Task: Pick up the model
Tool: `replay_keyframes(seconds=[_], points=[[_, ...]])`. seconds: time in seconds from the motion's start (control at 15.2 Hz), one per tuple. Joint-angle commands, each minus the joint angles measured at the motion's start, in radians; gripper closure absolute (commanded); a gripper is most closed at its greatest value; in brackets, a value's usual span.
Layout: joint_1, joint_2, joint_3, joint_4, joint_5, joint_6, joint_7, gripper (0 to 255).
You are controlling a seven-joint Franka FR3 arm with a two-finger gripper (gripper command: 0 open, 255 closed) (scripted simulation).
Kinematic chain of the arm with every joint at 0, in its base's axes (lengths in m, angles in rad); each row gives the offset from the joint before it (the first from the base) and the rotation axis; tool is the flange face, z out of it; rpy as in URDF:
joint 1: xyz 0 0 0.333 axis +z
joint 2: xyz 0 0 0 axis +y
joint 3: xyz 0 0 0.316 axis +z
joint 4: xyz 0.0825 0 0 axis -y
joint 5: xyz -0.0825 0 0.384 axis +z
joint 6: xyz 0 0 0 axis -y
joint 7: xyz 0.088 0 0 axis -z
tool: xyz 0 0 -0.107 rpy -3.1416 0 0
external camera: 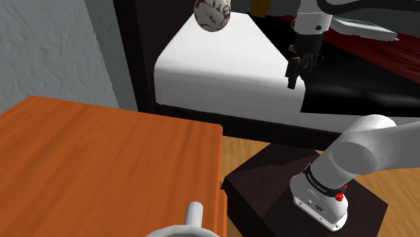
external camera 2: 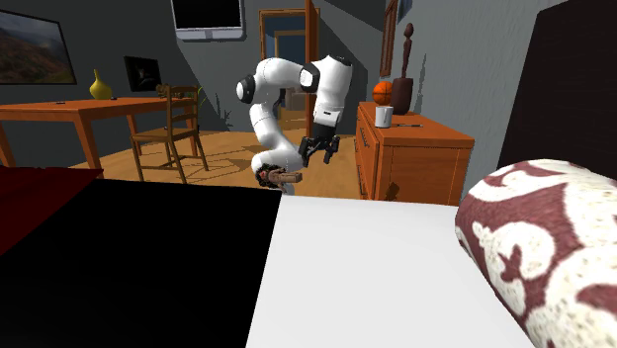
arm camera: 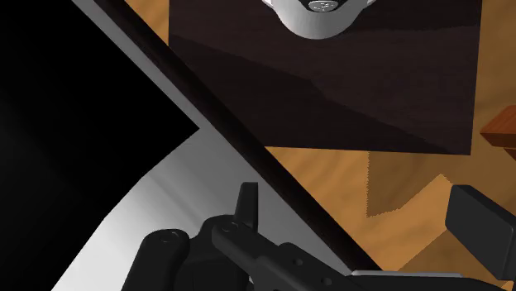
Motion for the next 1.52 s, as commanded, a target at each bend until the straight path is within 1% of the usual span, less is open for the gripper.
replay_keyframes(seconds=[0.0,0.33,0.59,0.86,1.12,1.19,1.45], points=[[0.000,0.000,0.000,0.000,0.000,0.000,0.000,0],[-0.020,0.074,-0.116,0.101,-0.082,0.005,-0.168,0],[-0.029,0.156,-0.203,0.203,-0.127,0.011,-0.302,0],[-0.030,0.255,-0.287,0.326,-0.150,0.015,-0.438,0],[-0.027,0.373,-0.368,0.469,-0.148,0.013,-0.578,0],[-0.028,0.375,-0.369,0.471,-0.148,0.013,-0.580,0],[-0.030,0.364,-0.372,0.408,-0.152,0.066,-0.574,0]])
